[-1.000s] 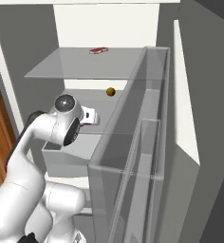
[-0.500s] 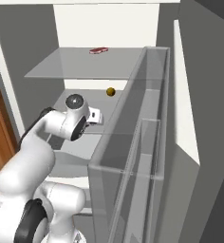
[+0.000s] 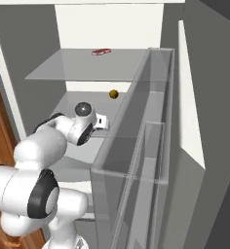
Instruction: Transport the chicken drumstick and bell pepper to the fridge. Place the chicken drumstick on the rack containing meat and place the bell pepper on the rack containing the vegetable, ensuring meats and vegetables are on different racks.
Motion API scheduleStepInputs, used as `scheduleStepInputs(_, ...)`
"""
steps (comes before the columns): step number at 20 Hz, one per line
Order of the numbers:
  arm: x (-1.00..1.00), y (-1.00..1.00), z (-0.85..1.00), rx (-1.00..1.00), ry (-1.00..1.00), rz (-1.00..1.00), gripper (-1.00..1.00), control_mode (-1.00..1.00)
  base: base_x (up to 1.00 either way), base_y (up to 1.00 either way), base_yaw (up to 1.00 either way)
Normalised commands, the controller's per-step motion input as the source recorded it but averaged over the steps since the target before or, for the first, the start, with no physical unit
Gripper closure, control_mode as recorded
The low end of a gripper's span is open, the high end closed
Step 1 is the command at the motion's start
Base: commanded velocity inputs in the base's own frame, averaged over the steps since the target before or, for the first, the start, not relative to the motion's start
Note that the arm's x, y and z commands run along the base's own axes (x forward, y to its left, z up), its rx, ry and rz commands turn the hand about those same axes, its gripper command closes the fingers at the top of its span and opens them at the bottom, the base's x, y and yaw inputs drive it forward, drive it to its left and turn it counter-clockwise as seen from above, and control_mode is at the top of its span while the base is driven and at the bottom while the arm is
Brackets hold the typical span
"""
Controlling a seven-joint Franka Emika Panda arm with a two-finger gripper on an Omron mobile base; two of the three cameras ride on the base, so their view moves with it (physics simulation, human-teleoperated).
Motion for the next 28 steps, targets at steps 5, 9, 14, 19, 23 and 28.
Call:
scheduleStepInputs(5, 0.30, 0.00, -0.33, 0.00, 0.00, 0.00, 1.00, -1.00, 0.00, 0.00, 0.00)
scheduleStepInputs(9, 0.28, 0.00, -0.36, 0.00, 0.04, 0.00, -1.00, -1.00, 0.00, 0.00, 0.00)
scheduleStepInputs(14, 0.01, 0.00, -0.17, 0.02, 0.03, 0.00, -1.00, -1.00, 0.00, 0.00, 0.00)
scheduleStepInputs(19, -0.05, 0.00, 0.00, 0.00, 0.00, 0.00, -1.00, -1.00, 0.00, 0.00, 0.00)
scheduleStepInputs(23, -0.09, 0.00, 0.00, 0.00, 0.00, 0.00, -1.00, -1.00, 0.00, 0.00, 0.00)
scheduleStepInputs(28, -0.37, 0.00, 0.05, 0.00, -0.03, 0.00, -1.00, -1.00, 0.00, 0.00, 0.00)
